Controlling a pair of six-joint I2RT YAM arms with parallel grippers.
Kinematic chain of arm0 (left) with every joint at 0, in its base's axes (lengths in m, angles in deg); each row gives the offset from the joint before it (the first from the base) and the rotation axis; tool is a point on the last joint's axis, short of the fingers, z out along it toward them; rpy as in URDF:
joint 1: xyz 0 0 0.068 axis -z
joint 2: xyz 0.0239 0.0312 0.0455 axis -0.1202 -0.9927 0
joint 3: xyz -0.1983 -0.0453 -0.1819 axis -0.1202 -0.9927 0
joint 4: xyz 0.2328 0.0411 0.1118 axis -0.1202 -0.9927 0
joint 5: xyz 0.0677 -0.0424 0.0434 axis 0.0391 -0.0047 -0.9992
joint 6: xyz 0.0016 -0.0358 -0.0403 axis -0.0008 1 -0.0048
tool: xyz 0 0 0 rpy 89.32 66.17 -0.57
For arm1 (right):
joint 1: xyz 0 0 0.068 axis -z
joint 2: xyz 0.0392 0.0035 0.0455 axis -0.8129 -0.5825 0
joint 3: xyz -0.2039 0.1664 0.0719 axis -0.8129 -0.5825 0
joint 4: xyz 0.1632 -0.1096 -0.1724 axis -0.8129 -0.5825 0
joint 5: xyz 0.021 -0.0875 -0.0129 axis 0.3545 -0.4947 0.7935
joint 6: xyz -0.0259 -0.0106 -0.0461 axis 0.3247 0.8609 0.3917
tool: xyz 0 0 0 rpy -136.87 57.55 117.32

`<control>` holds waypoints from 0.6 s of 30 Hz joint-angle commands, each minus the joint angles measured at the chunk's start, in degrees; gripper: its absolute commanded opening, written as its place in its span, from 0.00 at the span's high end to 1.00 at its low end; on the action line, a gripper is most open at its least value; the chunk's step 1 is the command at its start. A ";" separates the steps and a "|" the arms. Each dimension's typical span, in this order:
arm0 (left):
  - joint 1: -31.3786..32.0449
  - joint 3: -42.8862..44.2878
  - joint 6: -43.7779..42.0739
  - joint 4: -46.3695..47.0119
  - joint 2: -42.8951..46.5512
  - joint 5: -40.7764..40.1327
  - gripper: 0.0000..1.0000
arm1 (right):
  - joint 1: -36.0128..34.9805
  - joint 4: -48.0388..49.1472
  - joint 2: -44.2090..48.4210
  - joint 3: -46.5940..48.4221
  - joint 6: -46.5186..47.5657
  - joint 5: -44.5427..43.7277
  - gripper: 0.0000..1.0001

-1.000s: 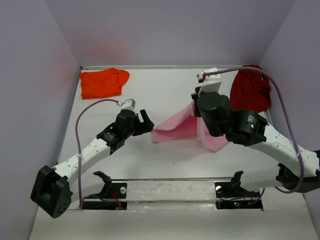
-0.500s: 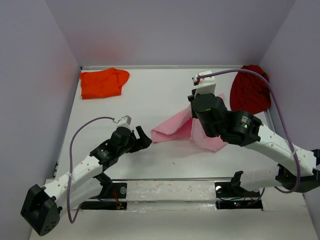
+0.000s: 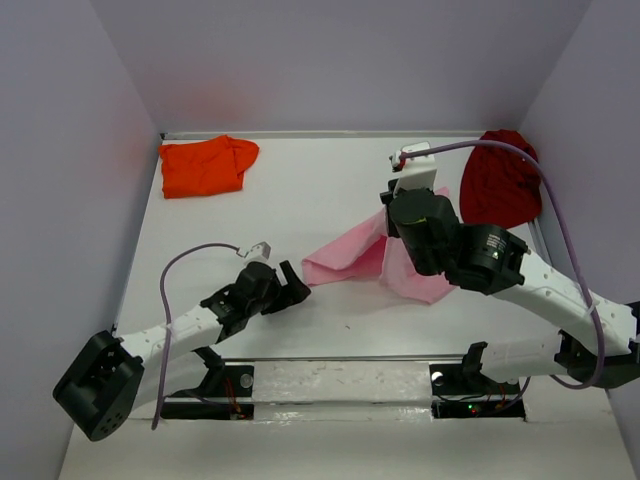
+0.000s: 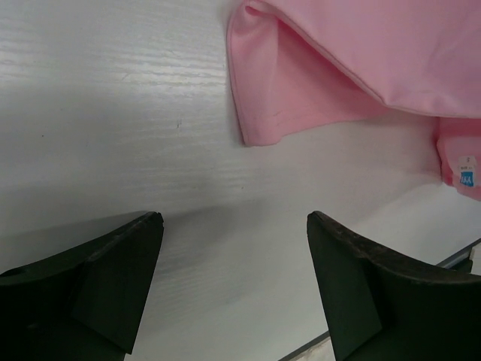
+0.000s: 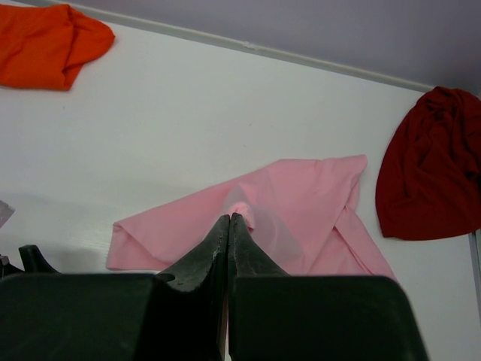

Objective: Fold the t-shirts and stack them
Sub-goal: Flatten the tshirt out

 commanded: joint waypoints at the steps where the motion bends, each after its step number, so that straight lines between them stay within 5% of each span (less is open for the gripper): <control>1: 0.27 0.53 -0.07 5.77 -4.55 -1.05 0.09 | 0.31 2.92 1.92 -0.46 0.03 -0.15 1.00; 18: 0.35 5.63 -4.11 13.08 -19.95 -1.22 0.15 | 0.31 3.27 4.47 -3.97 -0.41 -0.14 1.00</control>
